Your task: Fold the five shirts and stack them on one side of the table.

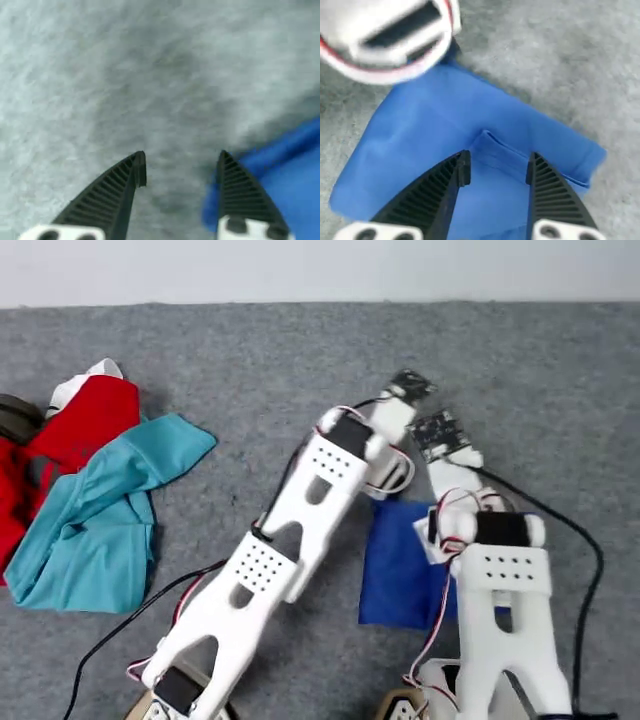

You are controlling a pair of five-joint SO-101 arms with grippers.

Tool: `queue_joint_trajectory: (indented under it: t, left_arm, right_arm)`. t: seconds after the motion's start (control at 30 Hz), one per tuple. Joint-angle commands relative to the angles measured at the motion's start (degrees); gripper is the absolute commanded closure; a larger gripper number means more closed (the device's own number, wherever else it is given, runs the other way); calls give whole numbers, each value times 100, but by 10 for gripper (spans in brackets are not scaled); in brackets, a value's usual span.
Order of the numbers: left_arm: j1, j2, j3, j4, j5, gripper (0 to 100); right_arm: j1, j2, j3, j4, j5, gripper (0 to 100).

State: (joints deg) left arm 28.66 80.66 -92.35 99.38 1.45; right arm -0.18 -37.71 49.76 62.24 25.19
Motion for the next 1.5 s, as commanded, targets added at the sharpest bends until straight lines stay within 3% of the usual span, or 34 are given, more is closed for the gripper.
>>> queue_joint_trajectory:
  t: [0.0, 0.2, 0.33, 0.63, 0.9, 1.13, 1.33, 1.47]
  left_arm:
    - [-387, 26, -374, 105, -35, 776]
    - [-448, 149, -374, 97, -35, 776]
    - [-448, 176, -374, 97, -35, 776]
    - [-448, 176, -347, 97, -35, 776]
    - [-501, 70, -400, 97, -35, 776]
    - [-149, -2031, -312, 123, 18, 776]
    - [686, -2910, 1086, 123, 18, 776]
    - [879, -2945, 2308, 97, 105, 776]
  right_arm:
    - [-75, -136, 431, -778, -44, 794]
    - [-57, -136, 1644, -2220, -44, 794]
    - [101, -136, 2163, -2615, -44, 794]
    - [1068, -198, 2154, -2325, -44, 794]
    - [1068, -198, 1591, -1569, -44, 794]
    - [1086, -198, 1591, -1587, -44, 794]
    - [1112, -198, 1574, -1587, -44, 794]
    - [1112, -198, 1574, -1587, -44, 794]
